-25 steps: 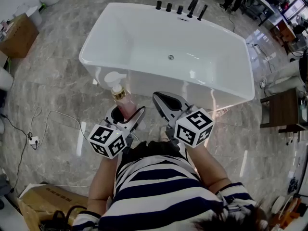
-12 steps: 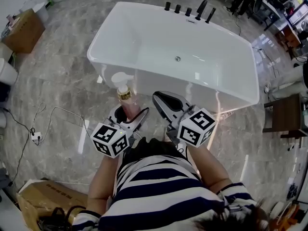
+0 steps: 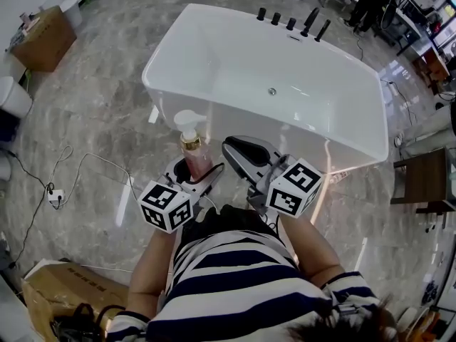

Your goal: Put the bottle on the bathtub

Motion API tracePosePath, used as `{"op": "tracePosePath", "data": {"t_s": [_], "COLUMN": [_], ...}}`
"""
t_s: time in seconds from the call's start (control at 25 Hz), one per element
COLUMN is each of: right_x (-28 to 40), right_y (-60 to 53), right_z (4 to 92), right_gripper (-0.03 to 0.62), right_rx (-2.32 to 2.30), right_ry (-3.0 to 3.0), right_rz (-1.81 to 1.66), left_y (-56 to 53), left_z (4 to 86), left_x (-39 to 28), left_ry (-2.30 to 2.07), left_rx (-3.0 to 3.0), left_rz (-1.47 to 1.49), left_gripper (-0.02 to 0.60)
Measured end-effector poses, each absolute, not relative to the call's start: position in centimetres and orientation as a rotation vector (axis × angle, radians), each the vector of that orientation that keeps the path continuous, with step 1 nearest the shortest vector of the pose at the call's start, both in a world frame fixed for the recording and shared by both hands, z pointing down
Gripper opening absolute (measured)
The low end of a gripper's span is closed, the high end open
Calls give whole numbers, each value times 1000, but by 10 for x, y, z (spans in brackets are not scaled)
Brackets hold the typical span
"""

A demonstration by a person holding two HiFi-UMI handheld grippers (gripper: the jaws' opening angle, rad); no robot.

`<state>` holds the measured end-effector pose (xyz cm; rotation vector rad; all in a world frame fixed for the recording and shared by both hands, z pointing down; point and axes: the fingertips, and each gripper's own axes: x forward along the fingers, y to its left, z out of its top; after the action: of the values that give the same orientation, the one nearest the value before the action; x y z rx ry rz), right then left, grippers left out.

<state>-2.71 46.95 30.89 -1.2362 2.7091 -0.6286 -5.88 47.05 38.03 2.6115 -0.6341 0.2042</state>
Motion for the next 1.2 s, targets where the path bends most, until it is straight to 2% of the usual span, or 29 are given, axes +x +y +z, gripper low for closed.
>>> {"op": "tracePosePath", "data": {"t_s": [0.04, 0.08, 0.12, 0.32, 0.6, 1.2], "right_x": [-33, -39, -45, -68, -99, -113], "right_y": [470, 470, 469, 464, 453, 405], "right_z": [307, 304, 302, 295, 286, 306], "right_gripper": [62, 117, 138, 141, 196, 202], "right_rx": [-1209, -1179, -1153, -1087, -969, -821], "right_ry": [2717, 2728, 2740, 2770, 2852, 3067], "right_rz": [-625, -623, -623, -610, -605, -652], "left_y": [470, 470, 470, 471, 473, 433], "left_z": [382, 383, 384, 387, 391, 397], "left_x": [-62, -66, -69, -78, -84, -70], "left_ry": [-635, -637, -639, -634, -609, -580], "left_rx": [2609, 2607, 2605, 2612, 2639, 2686], "left_rz": [206, 207, 209, 222, 259, 331], "left_gripper": [313, 313, 313, 313, 313, 313]}}
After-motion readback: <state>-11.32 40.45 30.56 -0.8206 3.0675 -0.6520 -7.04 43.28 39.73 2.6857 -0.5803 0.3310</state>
